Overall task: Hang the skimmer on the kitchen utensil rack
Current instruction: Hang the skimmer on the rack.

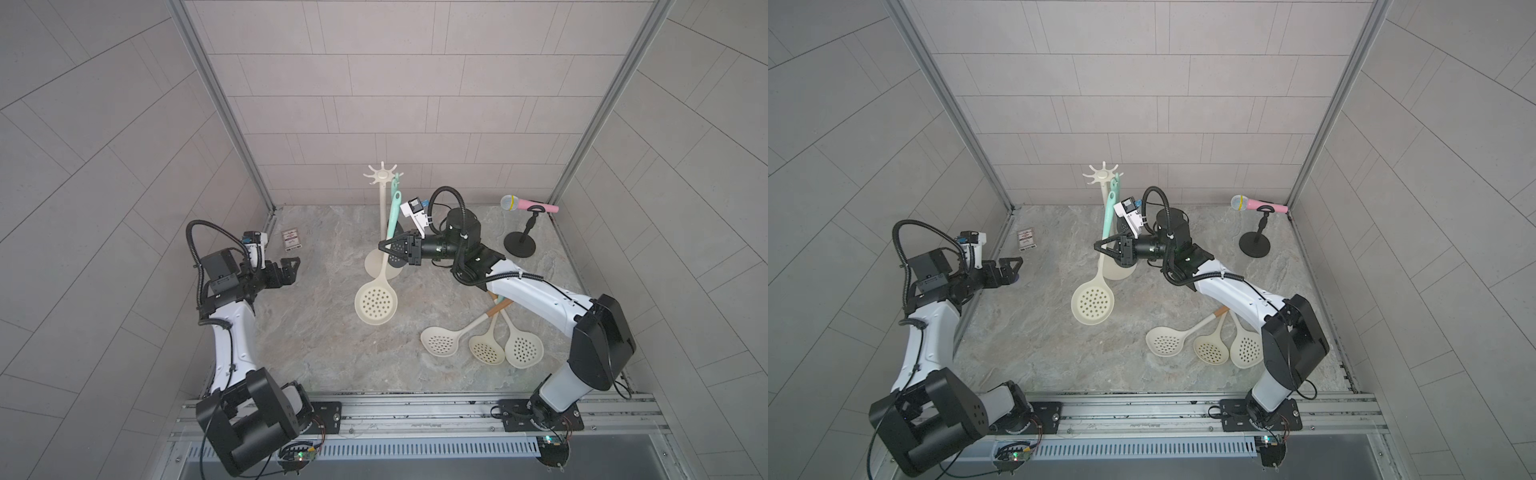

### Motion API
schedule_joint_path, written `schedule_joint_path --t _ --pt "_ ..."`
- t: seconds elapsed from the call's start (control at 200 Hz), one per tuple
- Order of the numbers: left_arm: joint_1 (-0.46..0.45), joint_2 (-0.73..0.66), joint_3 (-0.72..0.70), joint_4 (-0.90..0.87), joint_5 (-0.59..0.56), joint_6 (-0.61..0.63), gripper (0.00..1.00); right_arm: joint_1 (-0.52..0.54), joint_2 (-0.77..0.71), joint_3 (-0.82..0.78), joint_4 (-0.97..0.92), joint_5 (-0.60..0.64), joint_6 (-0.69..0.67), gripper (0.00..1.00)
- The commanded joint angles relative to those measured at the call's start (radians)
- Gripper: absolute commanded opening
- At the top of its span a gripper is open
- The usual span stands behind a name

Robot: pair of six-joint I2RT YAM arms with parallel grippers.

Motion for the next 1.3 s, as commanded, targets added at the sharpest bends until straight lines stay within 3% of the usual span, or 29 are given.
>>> schedule_joint_path --t 0.0,0.415,1.296 --pt "0.009 -0.001 -0.011 0.003 0.017 0.015 1.0 0.003 0.033 0.044 0.109 -0.056 0.059 0.0" --pt "0.02 -0.007 -0.021 0.004 0.047 0.019 1.0 0.003 0.182 0.133 0.299 -0.094 0.21 0.0" --pt "0.027 -0.004 -0.03 0.01 0.075 0.02 1.0 -0.011 0.24 0.139 0.345 -0.047 0.244 0.0"
